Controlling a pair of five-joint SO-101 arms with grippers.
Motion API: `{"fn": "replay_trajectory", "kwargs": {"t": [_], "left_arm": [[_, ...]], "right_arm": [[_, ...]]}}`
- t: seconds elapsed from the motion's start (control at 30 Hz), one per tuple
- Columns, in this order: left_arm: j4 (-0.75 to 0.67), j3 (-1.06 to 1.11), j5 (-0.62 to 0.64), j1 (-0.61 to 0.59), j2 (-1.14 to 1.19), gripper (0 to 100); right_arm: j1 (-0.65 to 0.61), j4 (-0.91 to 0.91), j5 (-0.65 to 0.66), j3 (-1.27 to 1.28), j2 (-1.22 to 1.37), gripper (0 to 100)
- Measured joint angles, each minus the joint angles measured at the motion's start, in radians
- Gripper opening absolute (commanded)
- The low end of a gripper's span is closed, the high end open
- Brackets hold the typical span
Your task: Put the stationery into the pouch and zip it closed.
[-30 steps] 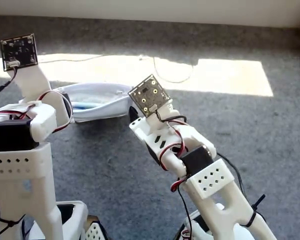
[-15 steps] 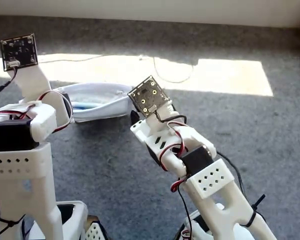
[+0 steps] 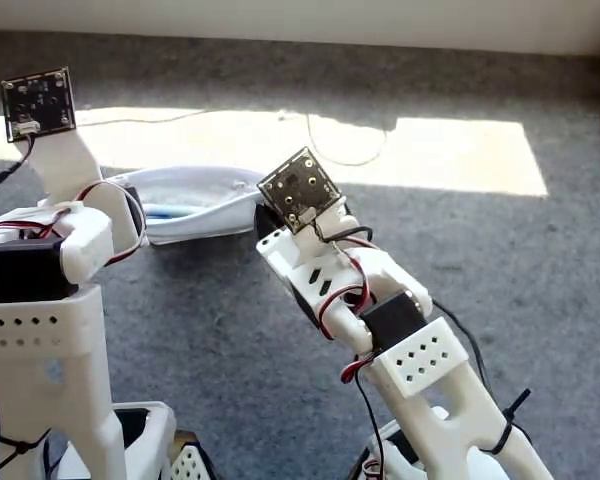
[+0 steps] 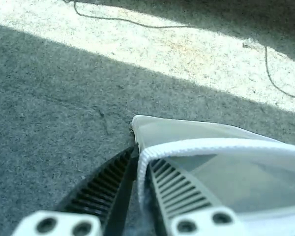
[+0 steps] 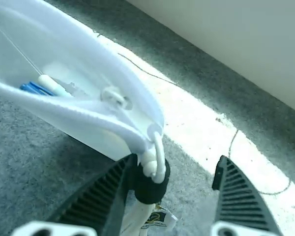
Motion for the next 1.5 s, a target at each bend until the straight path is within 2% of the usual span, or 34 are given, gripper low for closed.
{"fn": "replay_trajectory", "kwargs": {"t": [0.37, 0.6, 0.9, 1.1, 1.5], "left_arm": [[0.000, 0.000, 0.000, 0.000, 0.000, 1], [0.000, 0.000, 0.000, 0.000, 0.000, 1], [0.000, 0.000, 0.000, 0.000, 0.000, 1], [0.000, 0.000, 0.000, 0.000, 0.000, 1], [0.000, 0.000, 0.000, 0.000, 0.000, 1]], "right_arm": [[0.000, 0.014, 0.009, 0.000, 0.000, 15.1], [0.002, 0.092, 0.035, 0.000, 0.000, 4.0], [0.005, 0.120, 0.037, 0.000, 0.000, 4.3], [0.005, 0.117, 0.037, 0.000, 0.000, 15.7], [0.003, 0.009, 0.037, 0.000, 0.000, 15.9]]}}
